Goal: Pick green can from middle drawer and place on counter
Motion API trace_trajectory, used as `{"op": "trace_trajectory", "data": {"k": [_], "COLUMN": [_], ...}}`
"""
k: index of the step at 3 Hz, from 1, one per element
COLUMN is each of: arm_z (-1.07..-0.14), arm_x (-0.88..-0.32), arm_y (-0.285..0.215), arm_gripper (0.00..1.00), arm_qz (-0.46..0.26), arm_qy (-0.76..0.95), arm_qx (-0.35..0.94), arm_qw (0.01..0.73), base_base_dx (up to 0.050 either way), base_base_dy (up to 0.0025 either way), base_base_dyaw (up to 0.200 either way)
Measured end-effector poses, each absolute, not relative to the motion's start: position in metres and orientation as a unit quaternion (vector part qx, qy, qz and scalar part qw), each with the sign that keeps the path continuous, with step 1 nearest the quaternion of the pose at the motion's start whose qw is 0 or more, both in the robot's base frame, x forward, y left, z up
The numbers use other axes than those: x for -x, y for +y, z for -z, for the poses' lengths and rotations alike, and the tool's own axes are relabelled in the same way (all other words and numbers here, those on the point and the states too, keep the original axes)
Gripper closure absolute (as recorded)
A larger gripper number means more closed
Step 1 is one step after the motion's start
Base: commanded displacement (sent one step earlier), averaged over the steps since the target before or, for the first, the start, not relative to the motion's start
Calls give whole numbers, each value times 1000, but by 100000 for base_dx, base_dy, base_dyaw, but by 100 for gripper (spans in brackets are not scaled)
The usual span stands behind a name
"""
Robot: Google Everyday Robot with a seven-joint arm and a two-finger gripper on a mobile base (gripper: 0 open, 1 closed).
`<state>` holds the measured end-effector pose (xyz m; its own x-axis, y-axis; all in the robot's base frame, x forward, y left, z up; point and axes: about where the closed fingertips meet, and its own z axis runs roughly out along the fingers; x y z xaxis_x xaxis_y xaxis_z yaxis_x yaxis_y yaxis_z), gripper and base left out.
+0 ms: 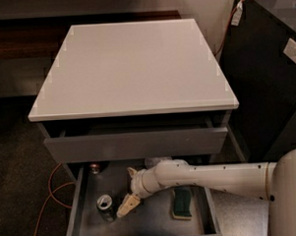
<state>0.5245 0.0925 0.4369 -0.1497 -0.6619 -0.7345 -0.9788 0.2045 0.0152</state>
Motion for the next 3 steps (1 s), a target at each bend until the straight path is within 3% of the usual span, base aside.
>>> {"op": "trace_trajectory", "data": {"k": [3], "arm_z": [-425], "arm_x": [-523], "arm_y": [118], "arm_gripper": [0], "arm_qz": [-274], "arm_qy": [691], "arm_qx": [602], "arm_qw": [292], "base_base_dx": [0], "base_base_dy": [0], "base_base_dyaw": [0]}}
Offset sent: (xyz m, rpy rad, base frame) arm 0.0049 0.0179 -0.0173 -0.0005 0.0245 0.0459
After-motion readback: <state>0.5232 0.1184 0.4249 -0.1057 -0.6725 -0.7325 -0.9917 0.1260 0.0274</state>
